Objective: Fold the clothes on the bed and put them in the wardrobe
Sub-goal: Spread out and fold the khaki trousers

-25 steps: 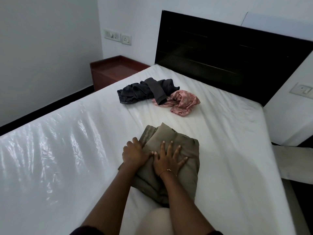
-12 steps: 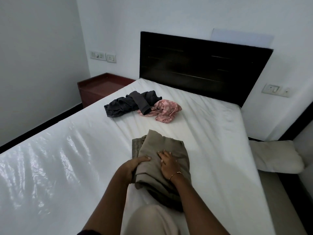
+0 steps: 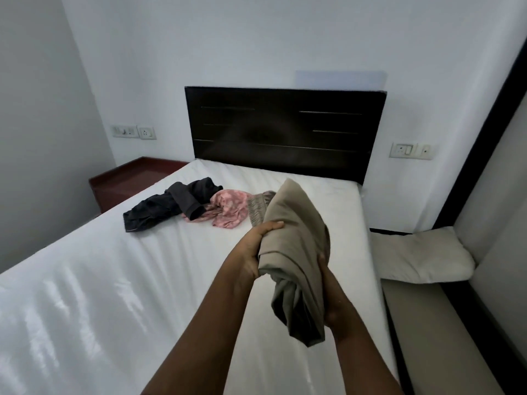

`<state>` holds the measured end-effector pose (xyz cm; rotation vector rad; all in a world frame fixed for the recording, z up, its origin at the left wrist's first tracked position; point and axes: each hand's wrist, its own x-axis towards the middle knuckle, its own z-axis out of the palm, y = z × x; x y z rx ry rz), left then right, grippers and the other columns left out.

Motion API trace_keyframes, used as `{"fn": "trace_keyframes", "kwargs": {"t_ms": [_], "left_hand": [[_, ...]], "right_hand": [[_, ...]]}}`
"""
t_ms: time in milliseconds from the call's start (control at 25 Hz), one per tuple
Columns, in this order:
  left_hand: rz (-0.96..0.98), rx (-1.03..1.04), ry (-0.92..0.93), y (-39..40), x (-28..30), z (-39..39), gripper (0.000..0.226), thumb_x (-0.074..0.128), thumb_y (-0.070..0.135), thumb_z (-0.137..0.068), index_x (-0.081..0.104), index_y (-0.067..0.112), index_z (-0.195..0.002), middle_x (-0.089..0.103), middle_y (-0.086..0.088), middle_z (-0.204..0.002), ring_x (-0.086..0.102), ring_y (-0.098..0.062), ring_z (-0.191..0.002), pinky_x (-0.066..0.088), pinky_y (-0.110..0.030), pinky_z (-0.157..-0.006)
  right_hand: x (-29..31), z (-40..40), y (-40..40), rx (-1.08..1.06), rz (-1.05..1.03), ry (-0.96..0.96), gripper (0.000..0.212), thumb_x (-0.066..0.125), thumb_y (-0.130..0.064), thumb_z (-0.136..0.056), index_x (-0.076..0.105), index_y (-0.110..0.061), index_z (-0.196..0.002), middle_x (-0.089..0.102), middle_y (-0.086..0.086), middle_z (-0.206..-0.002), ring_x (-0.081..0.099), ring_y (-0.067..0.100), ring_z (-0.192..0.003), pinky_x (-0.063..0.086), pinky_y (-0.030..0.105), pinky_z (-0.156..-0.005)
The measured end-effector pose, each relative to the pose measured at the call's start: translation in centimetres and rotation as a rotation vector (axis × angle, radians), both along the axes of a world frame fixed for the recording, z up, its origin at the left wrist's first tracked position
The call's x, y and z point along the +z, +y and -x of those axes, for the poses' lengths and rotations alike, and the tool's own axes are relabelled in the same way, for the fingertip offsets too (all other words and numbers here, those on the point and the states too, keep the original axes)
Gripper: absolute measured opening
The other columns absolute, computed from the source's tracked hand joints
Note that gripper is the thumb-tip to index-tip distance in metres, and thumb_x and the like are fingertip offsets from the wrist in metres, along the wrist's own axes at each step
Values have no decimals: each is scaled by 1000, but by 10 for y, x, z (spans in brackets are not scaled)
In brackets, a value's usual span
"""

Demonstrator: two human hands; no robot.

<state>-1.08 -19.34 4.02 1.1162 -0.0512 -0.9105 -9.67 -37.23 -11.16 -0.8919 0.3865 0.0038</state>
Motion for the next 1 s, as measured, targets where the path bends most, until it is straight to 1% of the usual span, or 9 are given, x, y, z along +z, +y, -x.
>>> {"fn": "trace_keyframes", "kwargs": {"t_ms": [40, 120, 280, 400, 600, 800, 880, 960, 1000], "left_hand": [[5, -24, -1, -18, 2, 0, 61, 83, 24, -78, 67, -3, -131, 69, -22, -127, 71, -37, -102, 57, -48, -93], [9, -35, -4, -60, 2, 0, 60, 82, 23, -80, 67, -3, -131, 69, -21, -127, 71, -37, -104, 57, -49, -95], [-9, -41, 21, -130, 10, 18, 64, 83, 22, -77, 63, -2, -133, 70, -21, -121, 71, -36, -102, 57, -47, -91], [-97, -114, -21, -166, 45, 41, 75, 85, 28, -72, 59, -4, -135, 70, -23, -118, 71, -37, -99, 58, -45, -83], [-206, -112, -120, -212, 160, 75, 78, 85, 32, -70, 59, -1, -137, 70, -25, -127, 67, -40, -112, 53, -51, -99], [-259, -8, -136, -216, 269, 95, 60, 80, 33, -84, 64, 1, -132, 72, -25, -124, 66, -42, -119, 50, -53, -106], [-271, 45, -161, -198, 305, 106, 53, 78, 34, -86, 67, 3, -127, 73, -24, -122, 66, -41, -119, 51, -53, -105], [-306, 77, -211, -168, 327, 117, 51, 77, 33, -87, 68, 5, -128, 73, -21, -122, 68, -38, -115, 52, -52, -104], [-319, 93, -250, -150, 332, 120, 52, 79, 31, -86, 68, 7, -131, 73, -19, -124, 69, -36, -113, 53, -50, -104]], "right_hand": [[5, 11, -17, -46, -92, -18, 75, 43, -67, -133, 74, -6, -164, 77, 32, -170, 72, 52, -155, 38, 73, -156], [11, 24, -67, -119, -143, 14, 71, 51, -58, -133, 69, 0, -170, 73, 34, -173, 65, 56, -162, 34, 75, -160], [25, 48, -168, -153, -40, 182, 69, 73, -56, -124, 74, -1, -167, 80, 32, -165, 71, 54, -156, 44, 74, -158], [55, 79, -213, -177, 3, 174, 69, 75, -48, -124, 72, 3, -172, 82, 30, -164, 73, 50, -154, 46, 71, -158], [184, 116, -292, -240, 176, 99, 58, 79, -28, -124, 72, 0, -174, 83, 29, -162, 77, 51, -148, 52, 77, -152], [314, 110, -335, -128, 304, 30, 58, 80, -26, -124, 71, 0, -175, 82, 29, -164, 81, 49, -143, 52, 76, -152], [355, 104, -322, -49, 289, 17, 47, 79, -25, -123, 80, -3, -165, 82, 29, -164, 90, 39, -122, 52, 72, -153], [383, 99, -297, -46, 257, 33, 16, 81, -19, -119, 91, -17, -133, 81, 27, -166, 90, 31, -99, 57, 66, -148], [391, 94, -281, -60, 233, 12, 12, 81, -12, -117, 88, -22, -117, 79, 28, -169, 88, 29, -93, 60, 64, -141]]}}
